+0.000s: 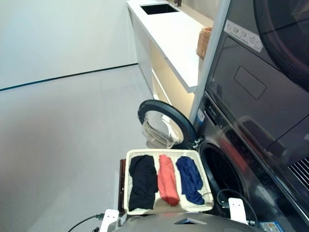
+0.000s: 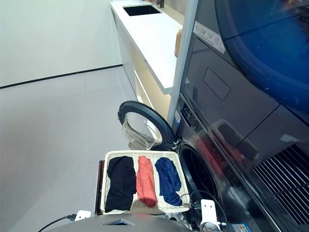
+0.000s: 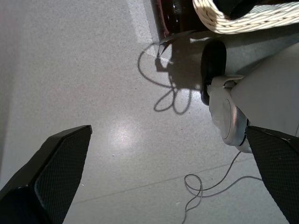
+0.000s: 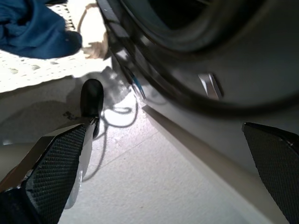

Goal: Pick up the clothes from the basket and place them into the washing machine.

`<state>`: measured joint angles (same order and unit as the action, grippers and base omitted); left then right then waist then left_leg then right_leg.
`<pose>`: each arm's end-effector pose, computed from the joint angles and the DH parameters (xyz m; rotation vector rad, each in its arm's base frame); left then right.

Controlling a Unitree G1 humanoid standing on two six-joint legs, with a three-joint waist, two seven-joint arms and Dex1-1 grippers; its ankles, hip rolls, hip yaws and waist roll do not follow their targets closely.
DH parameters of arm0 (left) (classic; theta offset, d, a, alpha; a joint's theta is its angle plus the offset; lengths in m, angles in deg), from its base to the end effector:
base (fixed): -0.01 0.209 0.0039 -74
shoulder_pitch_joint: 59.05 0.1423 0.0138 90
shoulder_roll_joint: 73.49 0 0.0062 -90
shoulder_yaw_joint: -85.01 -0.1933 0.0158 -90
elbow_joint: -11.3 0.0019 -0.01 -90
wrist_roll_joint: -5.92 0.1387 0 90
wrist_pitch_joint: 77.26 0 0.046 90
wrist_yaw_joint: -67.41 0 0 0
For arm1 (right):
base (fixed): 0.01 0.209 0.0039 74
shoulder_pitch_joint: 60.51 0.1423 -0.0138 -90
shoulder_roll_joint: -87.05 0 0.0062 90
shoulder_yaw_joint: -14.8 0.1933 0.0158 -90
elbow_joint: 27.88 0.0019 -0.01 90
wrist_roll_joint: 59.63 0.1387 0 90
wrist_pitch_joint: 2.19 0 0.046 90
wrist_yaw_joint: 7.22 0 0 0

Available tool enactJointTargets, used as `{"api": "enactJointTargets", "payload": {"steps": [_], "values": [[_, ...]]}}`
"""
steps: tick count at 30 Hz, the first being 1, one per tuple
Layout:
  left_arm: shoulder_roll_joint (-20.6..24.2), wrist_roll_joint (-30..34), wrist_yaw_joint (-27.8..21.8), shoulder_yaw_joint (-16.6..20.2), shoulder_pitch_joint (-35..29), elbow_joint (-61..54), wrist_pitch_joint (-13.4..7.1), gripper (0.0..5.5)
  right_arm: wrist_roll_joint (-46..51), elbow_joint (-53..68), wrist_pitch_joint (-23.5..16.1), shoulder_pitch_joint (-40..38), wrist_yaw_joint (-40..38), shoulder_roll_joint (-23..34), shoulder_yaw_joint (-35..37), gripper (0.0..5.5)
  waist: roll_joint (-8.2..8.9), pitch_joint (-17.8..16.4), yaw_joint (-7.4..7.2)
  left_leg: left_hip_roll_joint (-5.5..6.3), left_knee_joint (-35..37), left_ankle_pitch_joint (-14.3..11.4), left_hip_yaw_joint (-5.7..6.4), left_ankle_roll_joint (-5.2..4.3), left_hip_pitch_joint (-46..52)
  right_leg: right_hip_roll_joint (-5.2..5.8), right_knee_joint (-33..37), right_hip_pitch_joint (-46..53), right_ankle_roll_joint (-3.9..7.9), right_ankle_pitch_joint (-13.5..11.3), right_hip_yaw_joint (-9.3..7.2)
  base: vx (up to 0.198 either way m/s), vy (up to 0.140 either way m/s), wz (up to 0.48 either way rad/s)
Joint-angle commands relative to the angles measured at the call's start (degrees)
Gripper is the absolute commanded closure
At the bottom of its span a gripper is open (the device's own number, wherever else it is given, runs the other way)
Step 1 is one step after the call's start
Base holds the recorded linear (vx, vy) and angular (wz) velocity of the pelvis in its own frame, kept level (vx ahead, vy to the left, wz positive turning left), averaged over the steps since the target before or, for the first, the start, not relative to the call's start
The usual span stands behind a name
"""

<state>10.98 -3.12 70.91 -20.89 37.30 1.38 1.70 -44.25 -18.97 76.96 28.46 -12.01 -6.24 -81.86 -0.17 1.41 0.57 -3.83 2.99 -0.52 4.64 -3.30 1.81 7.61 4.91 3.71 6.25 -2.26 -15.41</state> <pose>0.0062 0.2062 -0.1366 0.2329 1.3187 0.0544 0.0398 -0.2286 -0.1305 -0.1163 1.2221 -0.3162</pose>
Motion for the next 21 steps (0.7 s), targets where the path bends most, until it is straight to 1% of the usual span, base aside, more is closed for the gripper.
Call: {"api": "enactJointTargets", "payload": {"steps": [1, 2, 11, 14, 16, 21], "values": [[-1.60, -0.07, 0.09, 0.43, -8.10, -0.55, -4.59, 0.00, 2.11, -2.07, -2.26, 3.78, -0.70, -1.28, 0.00, 0.00, 2.90, 0.27, -1.14, 1.10, 2.01, 2.74, -1.63, 0.74, -2.22, 2.31, 0.00, -0.70, 2.46, -1.94, 2.00, 0.000, 0.000, 0.000], [-1.64, 0.76, 0.08, 0.06, -8.11, -0.23, -4.47, 0.00, 1.65, -2.08, -2.19, 3.66, -0.74, -1.24, -0.11, 0.00, 2.87, 0.32, -1.32, 1.08, 2.01, 2.64, -1.77, 0.77, -2.06, 2.30, 0.01, -0.66, 2.47, -1.94, 2.20, 0.000, 0.000, 0.000], [-1.42, 0.40, 0.47, 0.55, -8.03, -0.42, -4.66, 0.00, 1.98, -0.48, -2.71, 3.69, -1.12, -0.85, -0.15, 0.00, 2.87, 0.21, -1.65, 0.85, 2.01, 2.51, -2.11, 0.73, -1.78, 2.24, 0.04, -0.83, 2.43, -1.92, 2.74, 0.000, 0.000, 0.000], [-1.17, -0.03, 0.75, 0.37, -7.72, -1.72, -5.21, 0.00, 2.79, 2.61, -3.55, 3.46, -1.35, -0.71, -0.51, 0.00, 2.92, -0.08, -1.72, 0.87, 2.01, 2.59, -2.15, 0.74, -1.92, 2.24, 0.00, -1.08, 2.46, -1.97, 2.96, 0.000, 0.000, 0.000], [-0.92, 0.70, 1.02, -0.49, -7.39, -3.05, -5.49, 0.00, 2.62, 5.34, -3.98, 3.29, -1.57, -0.77, -1.33, 0.00, 2.99, -0.25, -1.82, 0.89, 2.01, 2.61, -2.18, 0.81, -2.06, 2.17, -0.04, -1.30, 2.48, -2.01, 3.13, 0.000, 0.000, 0.000], [-0.23, 0.73, 1.55, -1.64, -6.71, -6.75, -6.37, 0.00, 1.46, 10.44, -4.39, 3.23, -2.09, -0.81, -3.68, 0.00, 3.08, -0.76, -1.99, 0.87, 2.01, 2.71, -2.63, 0.91, -2.14, 2.15, -0.20, -1.75, 2.51, -2.14, 3.67, 0.000, 0.000, 0.000]]}}
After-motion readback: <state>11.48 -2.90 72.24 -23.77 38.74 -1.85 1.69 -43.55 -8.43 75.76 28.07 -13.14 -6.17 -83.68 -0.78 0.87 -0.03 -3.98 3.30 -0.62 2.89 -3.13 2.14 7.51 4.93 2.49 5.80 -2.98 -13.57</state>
